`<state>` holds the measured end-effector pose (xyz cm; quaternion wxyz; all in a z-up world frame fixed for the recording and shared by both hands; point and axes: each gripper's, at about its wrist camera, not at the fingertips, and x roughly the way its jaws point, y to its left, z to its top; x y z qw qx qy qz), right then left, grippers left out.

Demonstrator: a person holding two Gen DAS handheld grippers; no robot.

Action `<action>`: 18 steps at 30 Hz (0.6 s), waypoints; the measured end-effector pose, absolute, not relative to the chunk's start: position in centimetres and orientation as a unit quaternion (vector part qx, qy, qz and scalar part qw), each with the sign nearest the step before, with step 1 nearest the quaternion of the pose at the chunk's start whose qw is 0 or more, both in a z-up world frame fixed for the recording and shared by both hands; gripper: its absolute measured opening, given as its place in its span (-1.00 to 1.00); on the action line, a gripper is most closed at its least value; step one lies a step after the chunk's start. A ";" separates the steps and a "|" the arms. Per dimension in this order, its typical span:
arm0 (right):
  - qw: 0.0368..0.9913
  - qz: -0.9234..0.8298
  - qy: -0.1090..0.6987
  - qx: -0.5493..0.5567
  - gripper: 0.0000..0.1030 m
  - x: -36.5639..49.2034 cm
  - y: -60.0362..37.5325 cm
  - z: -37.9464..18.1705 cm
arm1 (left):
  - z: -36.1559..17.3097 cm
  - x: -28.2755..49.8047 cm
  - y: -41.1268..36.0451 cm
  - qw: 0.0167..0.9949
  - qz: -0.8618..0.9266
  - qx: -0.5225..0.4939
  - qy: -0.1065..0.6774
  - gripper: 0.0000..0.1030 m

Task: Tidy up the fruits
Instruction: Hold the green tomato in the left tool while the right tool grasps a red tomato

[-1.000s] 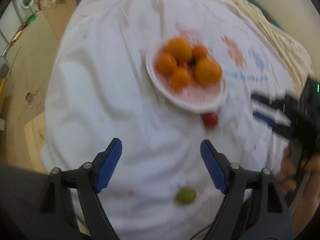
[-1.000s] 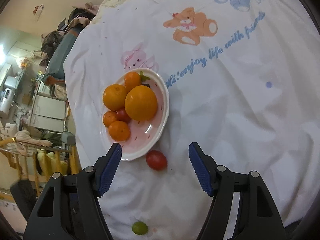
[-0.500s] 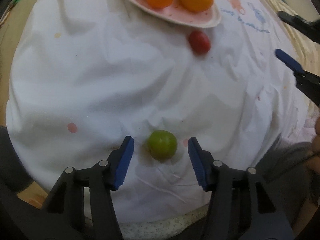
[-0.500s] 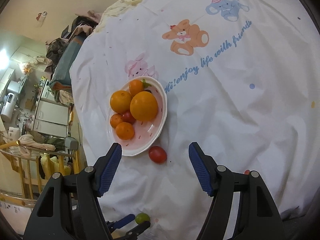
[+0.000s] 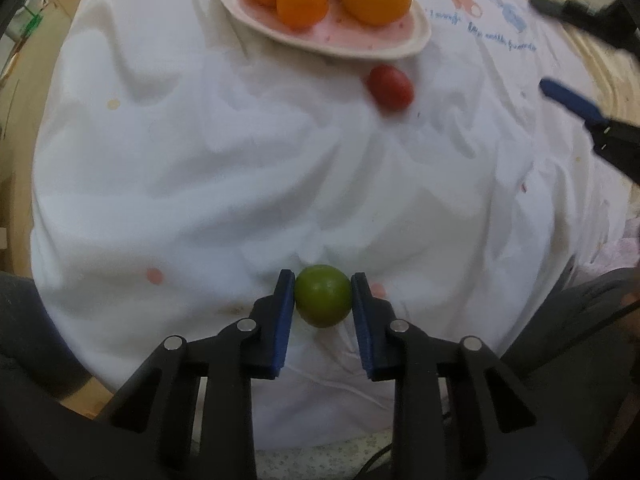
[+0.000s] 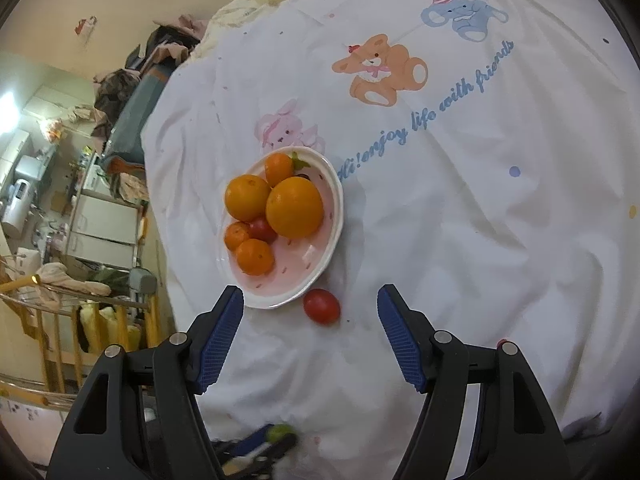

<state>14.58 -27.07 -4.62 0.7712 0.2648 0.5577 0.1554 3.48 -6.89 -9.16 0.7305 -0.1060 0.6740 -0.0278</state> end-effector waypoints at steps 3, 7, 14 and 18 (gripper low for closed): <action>0.771 0.151 0.564 0.256 0.40 14.7 -26.8 -5.1 | -7.7 4.3 -5.9 0.738 -0.031 -0.118 0.664 -0.52; 0.769 0.150 0.575 0.237 0.40 14.9 -26.0 -5.9 | -5.8 6.2 -4.2 0.755 -0.023 -0.117 0.644 -0.52; 0.750 0.159 0.611 0.196 0.40 15.4 -23.6 -8.3 | -5.2 10.8 -0.3 0.767 -0.016 -0.114 0.632 -0.52; 0.743 0.177 0.631 0.137 0.40 15.6 -21.2 -9.3 | -5.8 11.9 1.0 0.768 -0.016 -0.118 0.630 -0.52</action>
